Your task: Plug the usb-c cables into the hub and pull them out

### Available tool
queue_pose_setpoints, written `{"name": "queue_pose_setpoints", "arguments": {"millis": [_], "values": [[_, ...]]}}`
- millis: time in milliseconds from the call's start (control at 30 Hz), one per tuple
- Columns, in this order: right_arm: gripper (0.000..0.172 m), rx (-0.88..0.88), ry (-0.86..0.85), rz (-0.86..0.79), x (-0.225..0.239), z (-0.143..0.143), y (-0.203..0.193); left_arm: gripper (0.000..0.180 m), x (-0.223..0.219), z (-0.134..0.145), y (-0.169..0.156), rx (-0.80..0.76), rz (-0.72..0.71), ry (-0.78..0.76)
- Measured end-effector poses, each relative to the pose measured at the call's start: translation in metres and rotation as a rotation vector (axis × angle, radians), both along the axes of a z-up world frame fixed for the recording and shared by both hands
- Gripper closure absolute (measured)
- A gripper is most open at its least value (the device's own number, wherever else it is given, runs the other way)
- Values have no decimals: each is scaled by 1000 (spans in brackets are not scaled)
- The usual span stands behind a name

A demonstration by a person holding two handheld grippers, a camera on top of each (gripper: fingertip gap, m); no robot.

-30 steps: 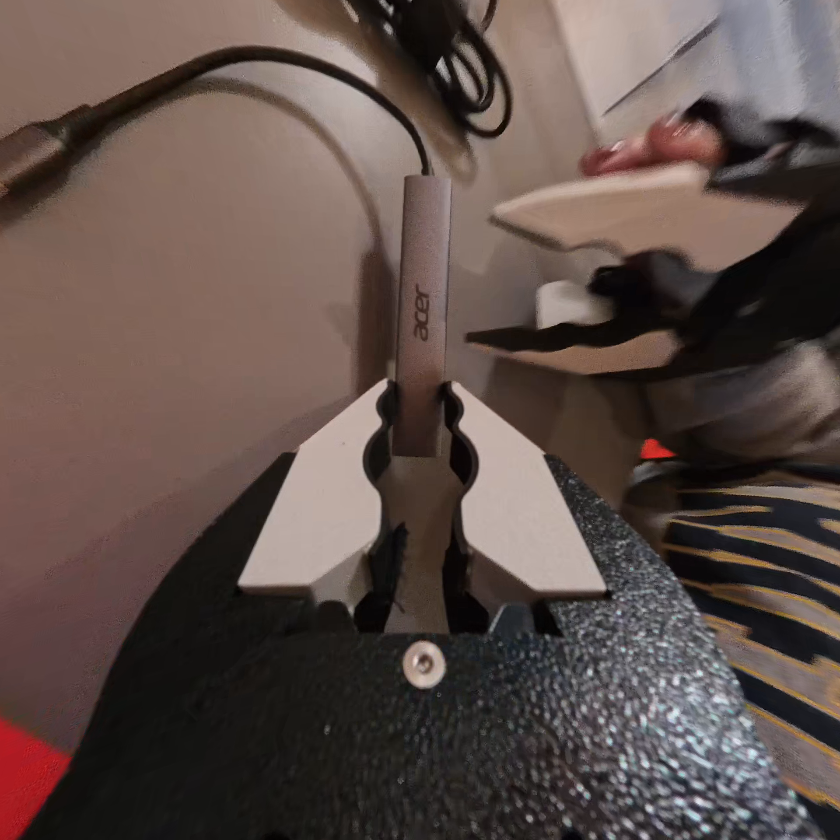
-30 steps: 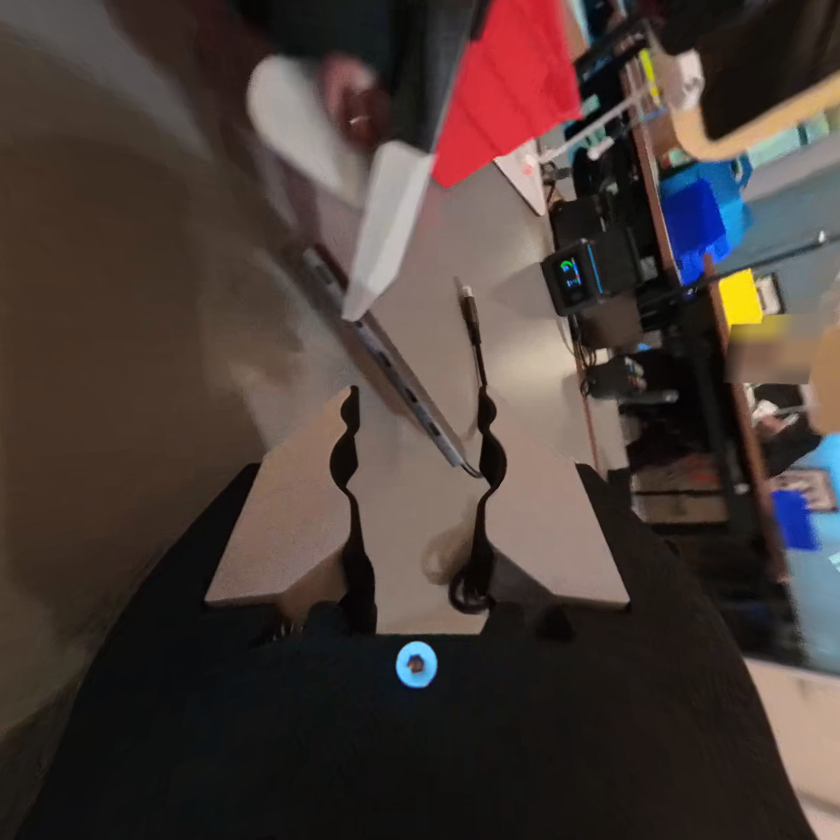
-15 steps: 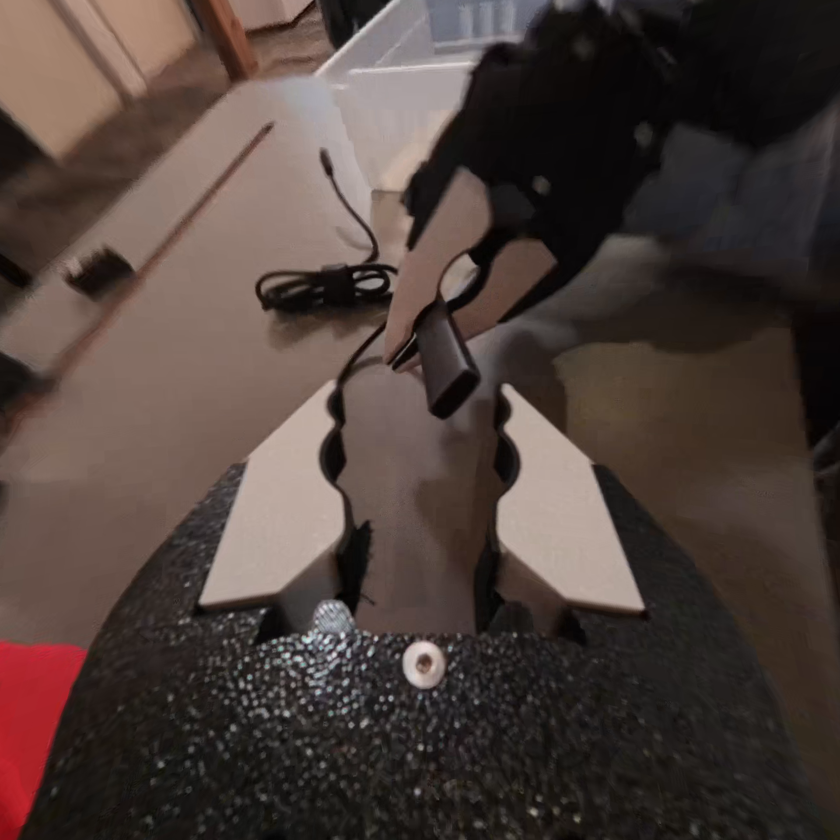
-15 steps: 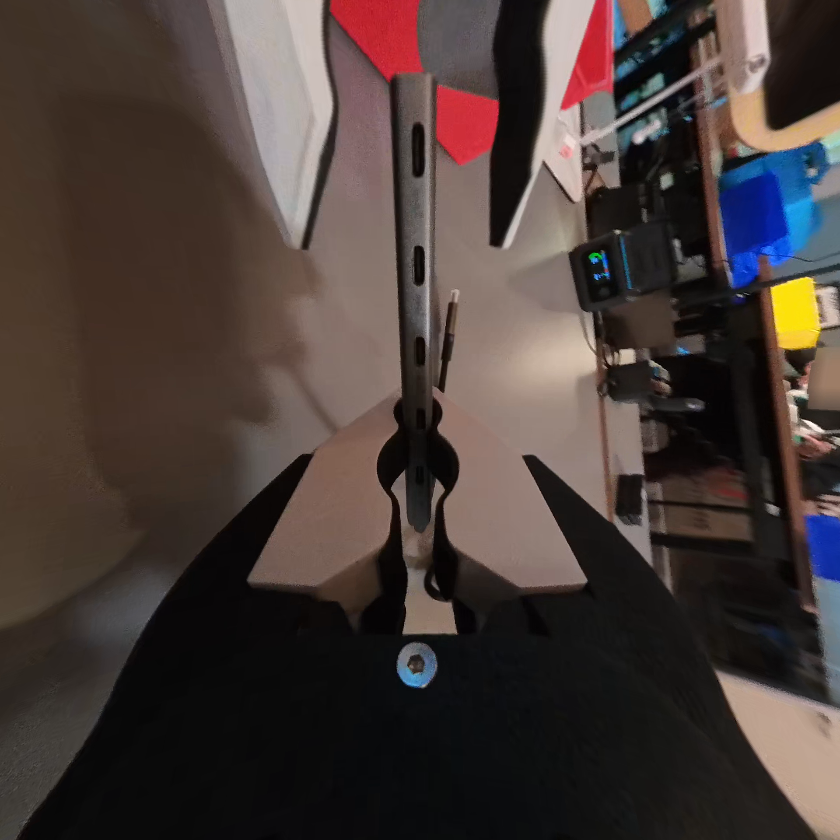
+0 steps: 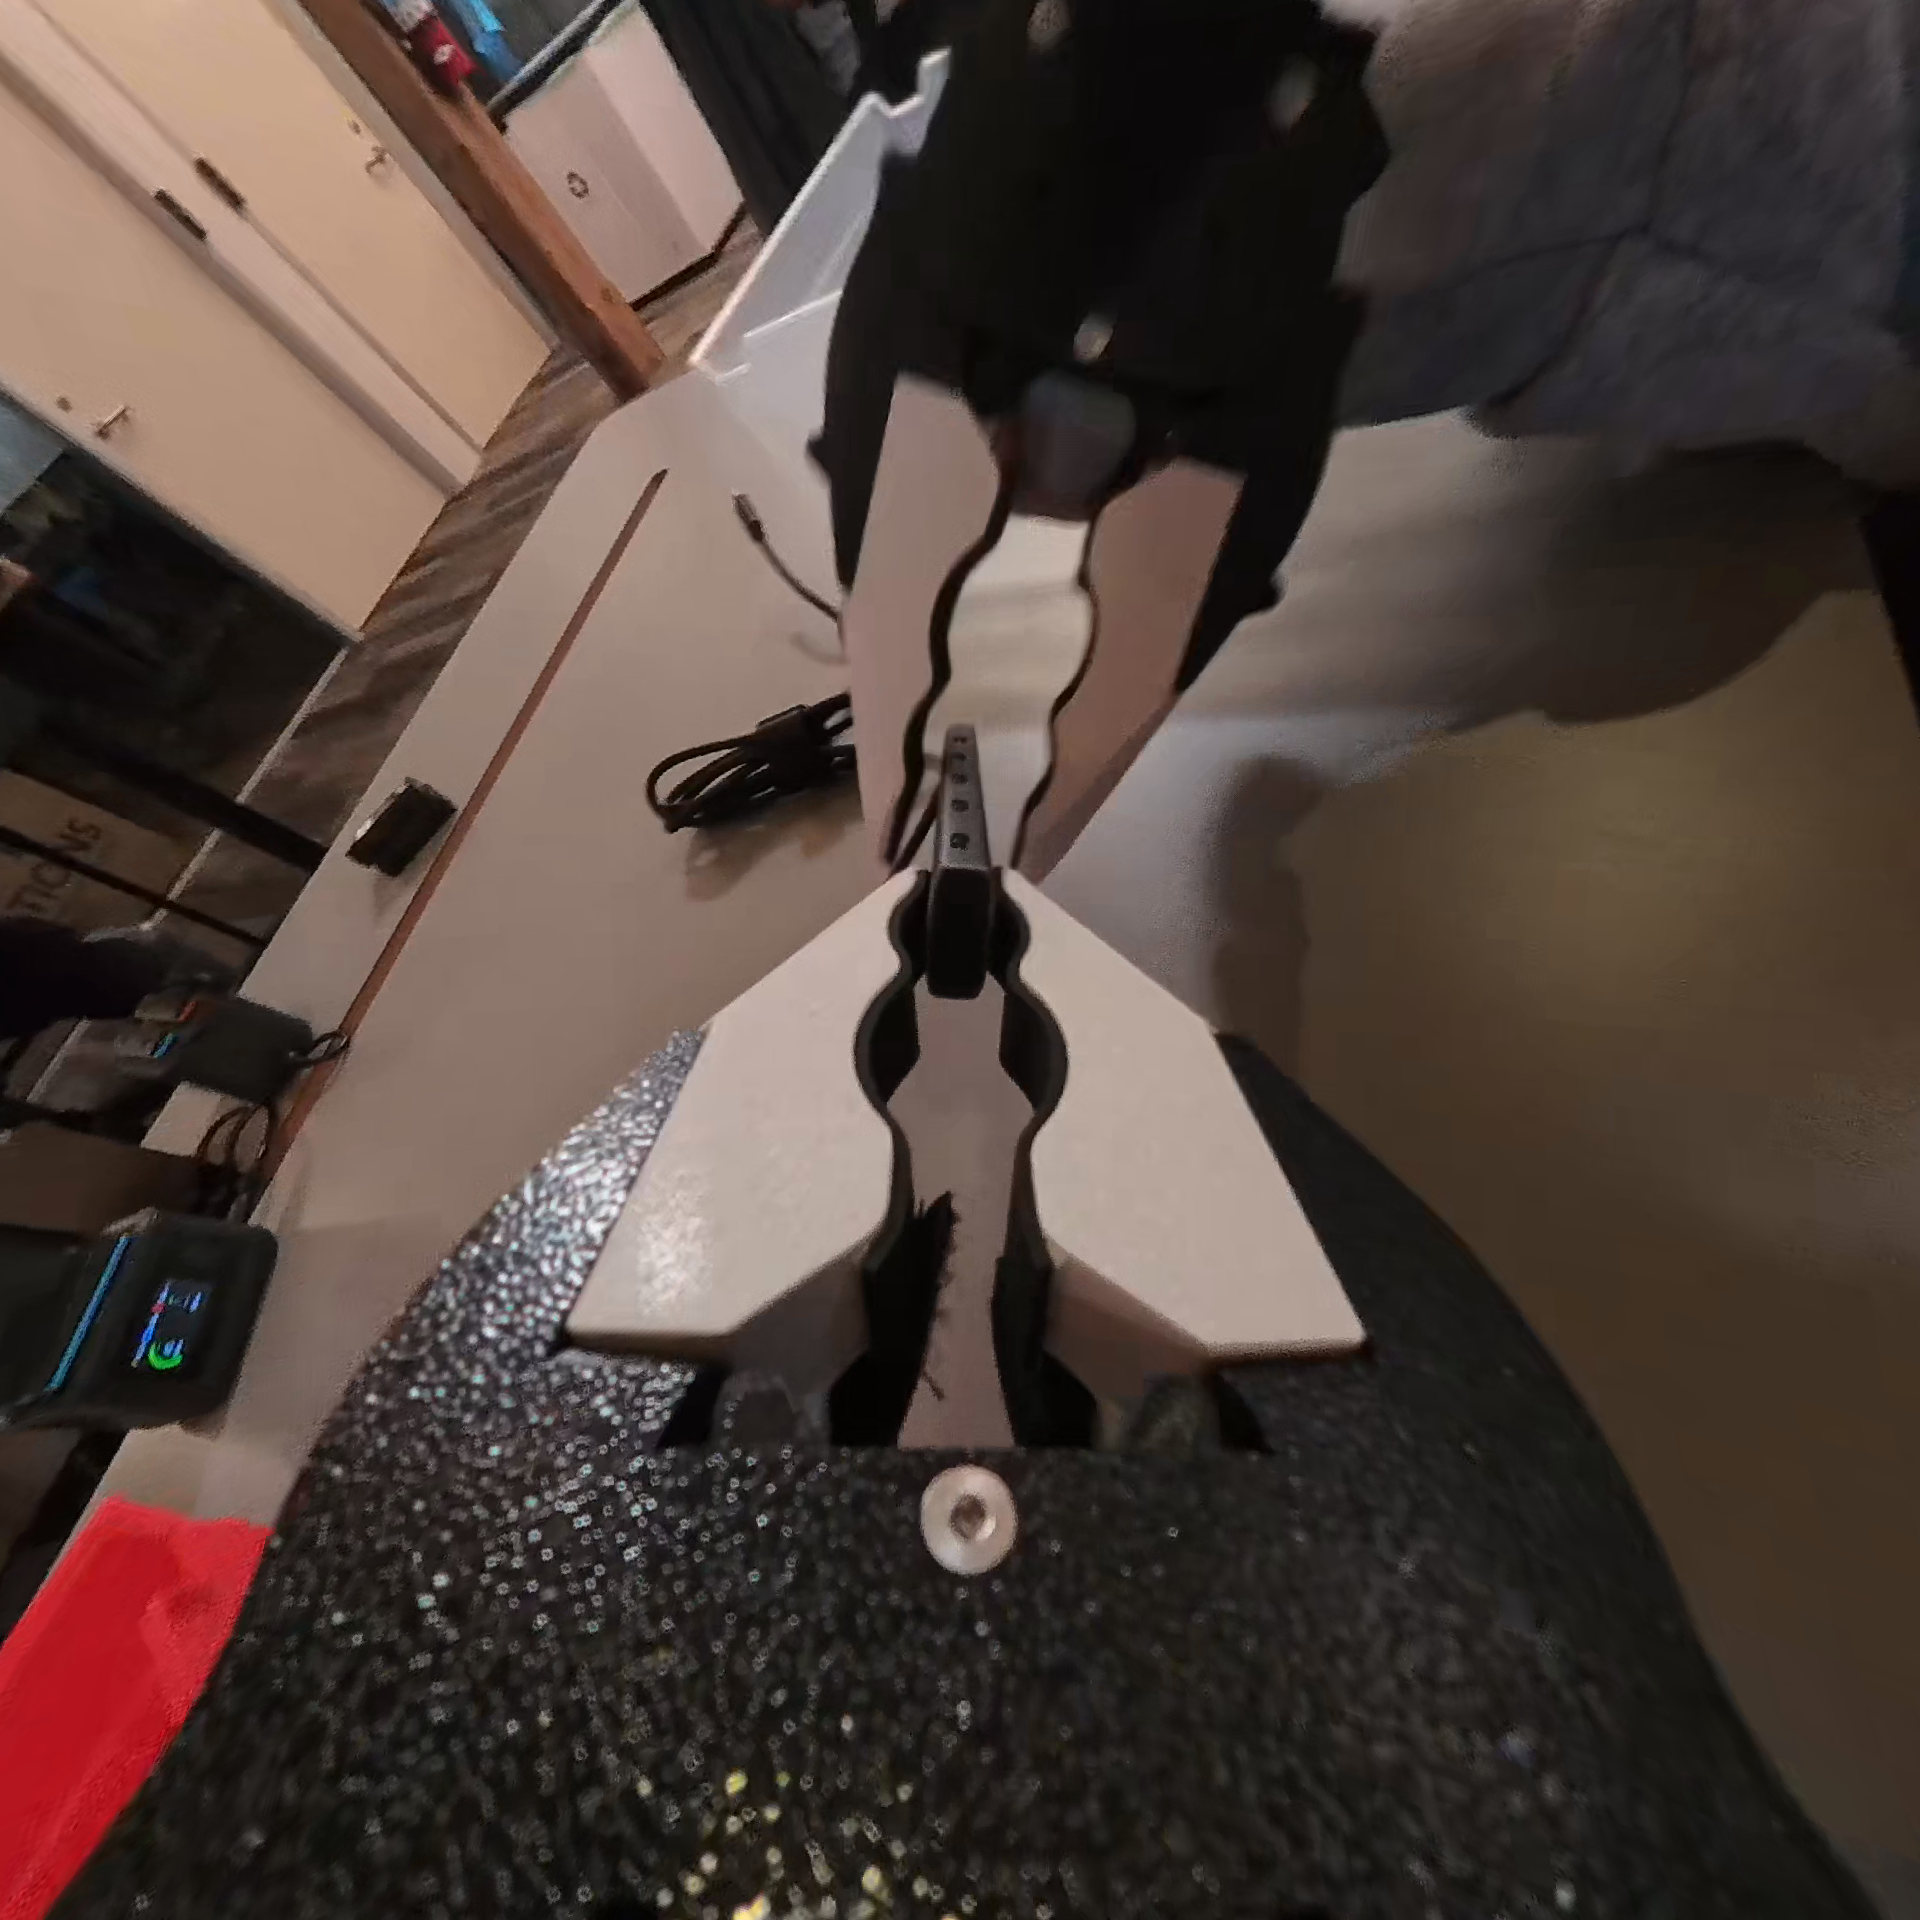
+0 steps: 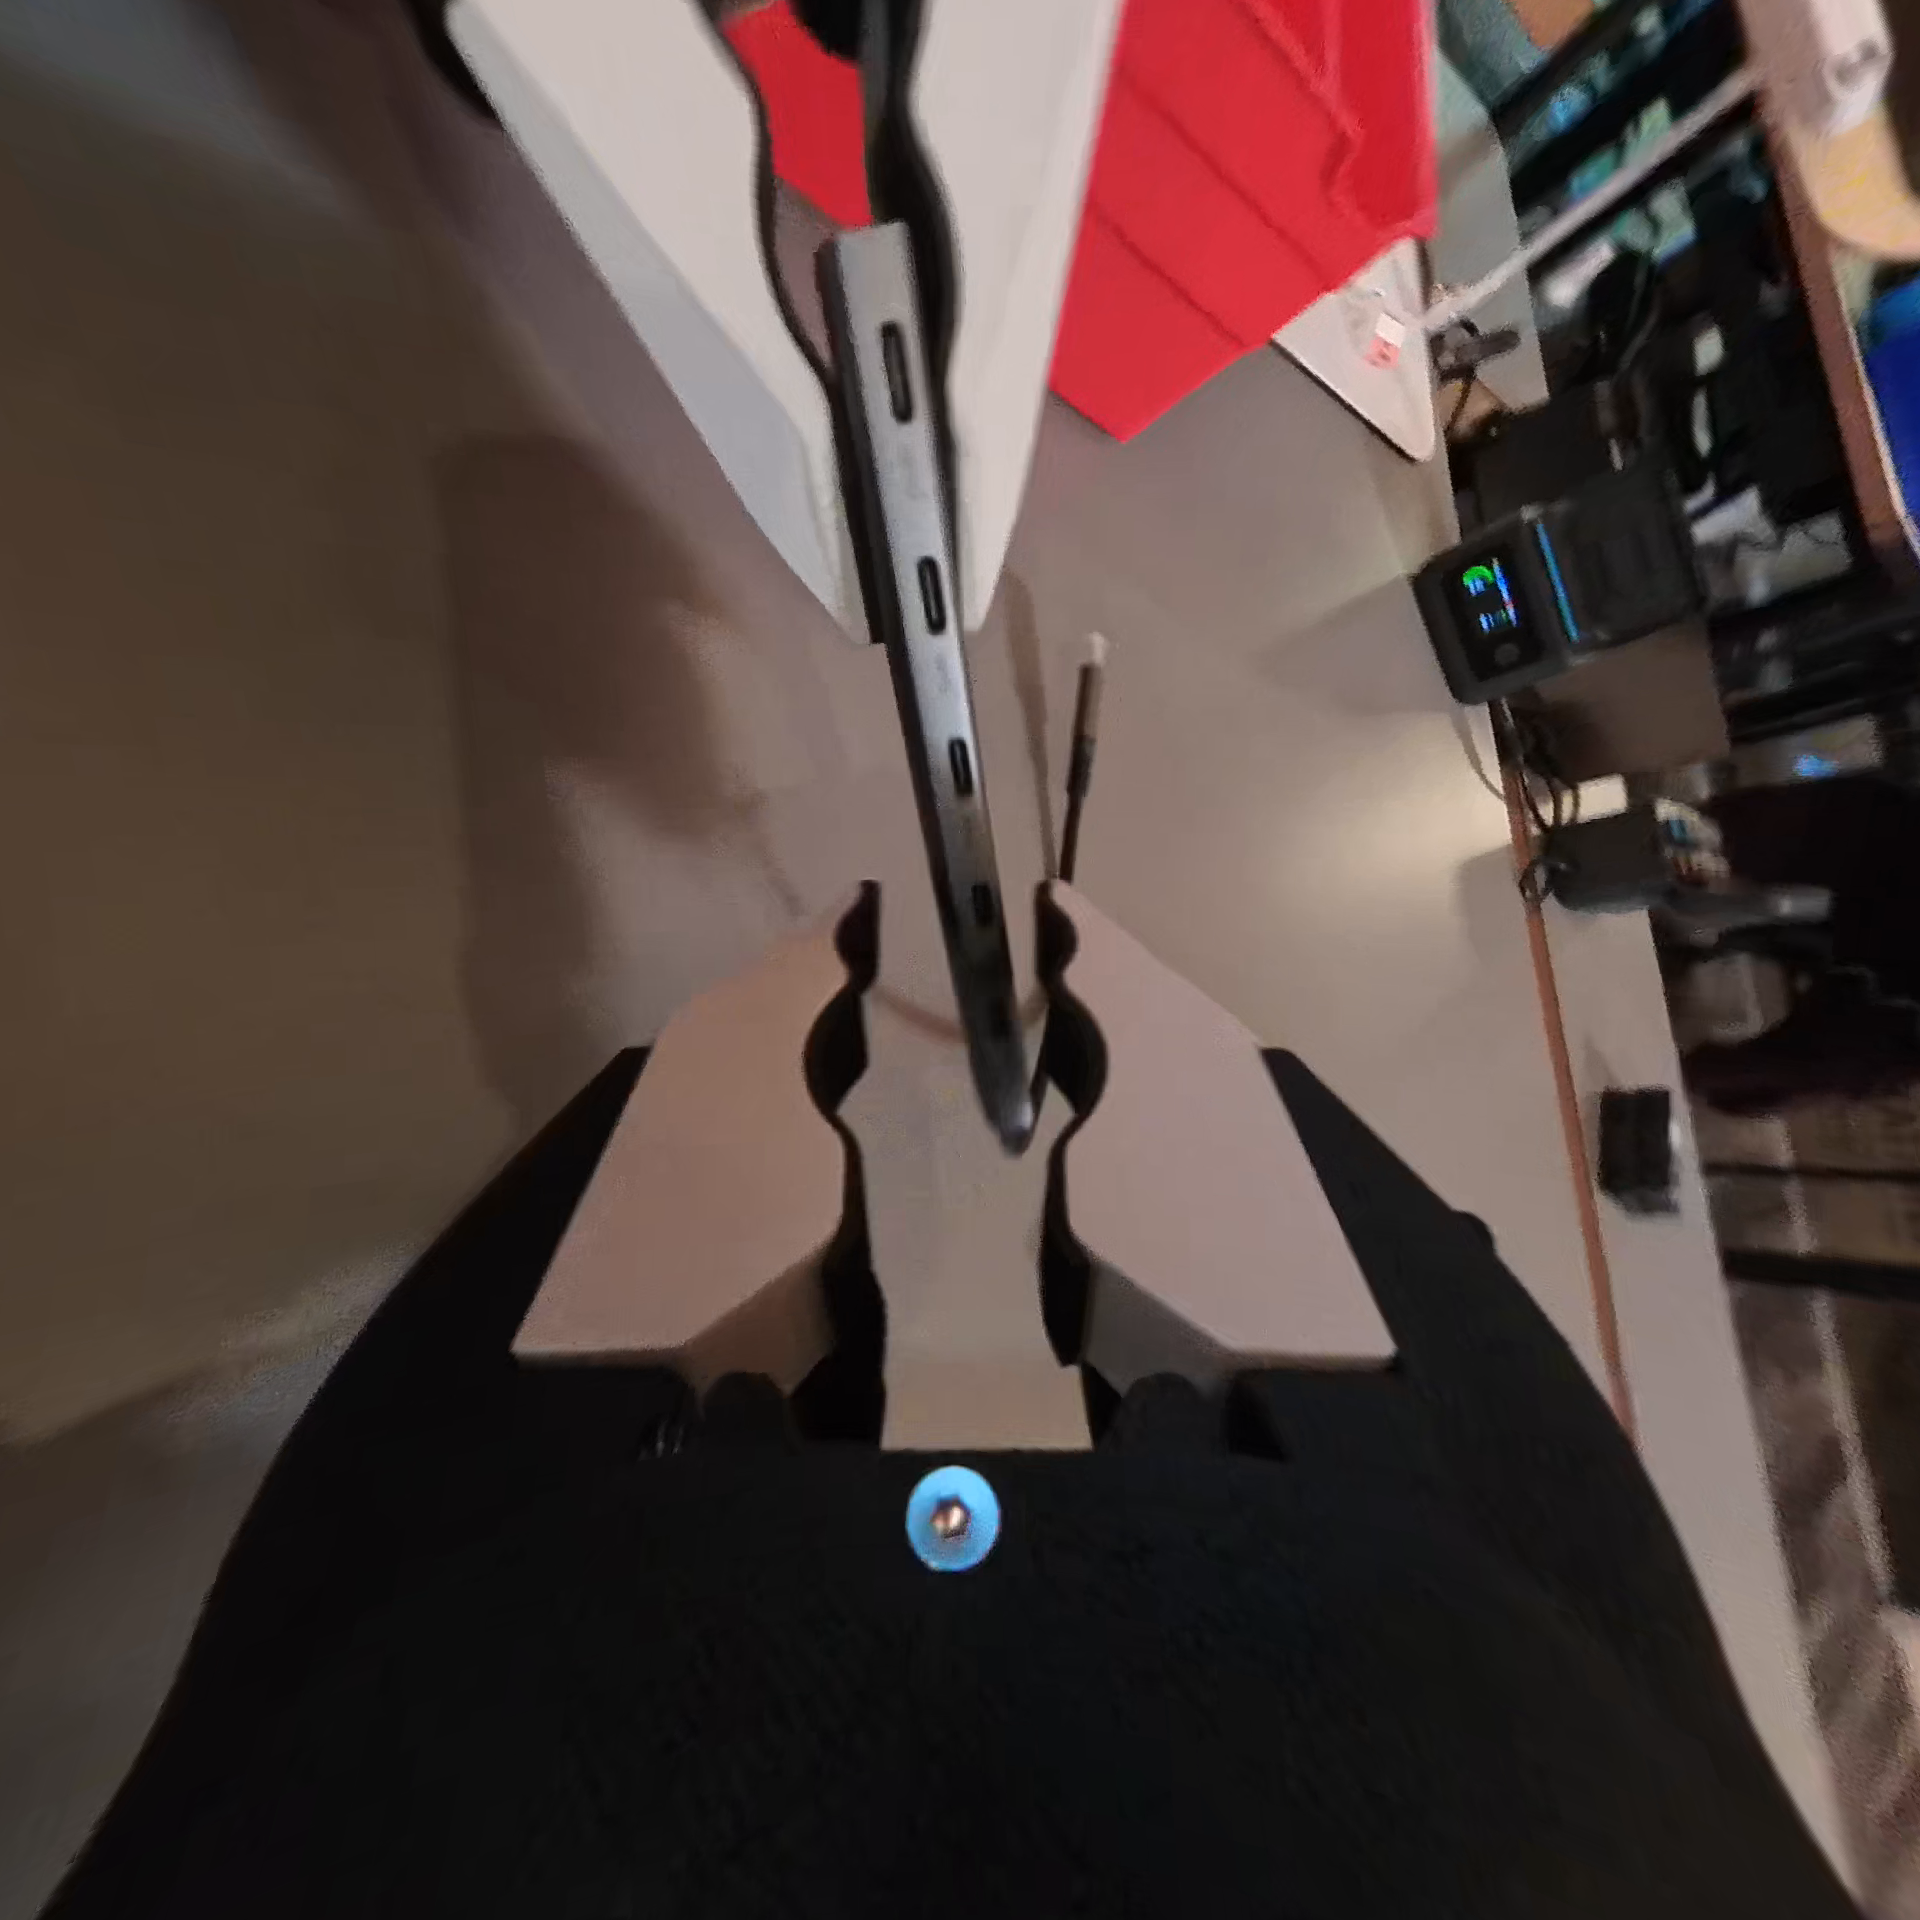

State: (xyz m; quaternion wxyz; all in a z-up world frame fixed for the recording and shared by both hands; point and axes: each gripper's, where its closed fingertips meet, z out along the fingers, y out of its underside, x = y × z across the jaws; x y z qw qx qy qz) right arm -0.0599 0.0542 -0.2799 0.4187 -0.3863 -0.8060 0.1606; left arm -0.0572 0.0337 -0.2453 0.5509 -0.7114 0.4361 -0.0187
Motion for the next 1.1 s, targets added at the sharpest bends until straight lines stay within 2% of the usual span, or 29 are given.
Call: {"name": "queue_pose_setpoints", "arguments": {"millis": [67, 200, 267, 333, 433, 533, 600, 667, 733, 800, 900, 1000, 1100], "values": [[133, -70, 50, -85, 11, 20, 5, 173, -9, 0, 4, 23, 57, -32], [136, -212, 213, -266, 32, 64, 31, 172, -18, -7, 8, 52, 118, -41], [138, -193, 222, -450, 48, 73, 63, 172, -16, -11, 8, 54, 125, -31], [147, -148, 258, -699, 74, 90, 106, 173, -15, -14, 10, 86, 140, -2], [150, -317, 308, -941, 105, 110, 153, 173, -19, -17, 16, 165, 198, 42], [147, -645, 174, -1065, 109, 91, 186, 173, -27, -23, 20, 214, 260, 126], [146, -877, 57, -1091, 98, 71, 194, 172, -28, -25, 21, 227, 272, 158], [139, -1001, -69, -1154, 92, 48, 200, 173, -27, -30, 22, 210, 268, 146], [132, -941, -211, -1259, 99, 25, 210, 173, -26, -30, 22, 216, 272, 146], [135, -883, -288, -1334, 100, 13, 219, 173, -26, -30, 22, 217, 277, 146], [141, -695, -418, -1438, 106, 2, 235, 173, -25, -31, 22, 221, 278, 162], [134, -586, -564, -1504, 111, -13, 237, 173, -24, -31, 21, 224, 277, 165], [126, -553, -617, -1574, 114, -28, 242, 173, -25, -30, 21, 221, 281, 148]]}}
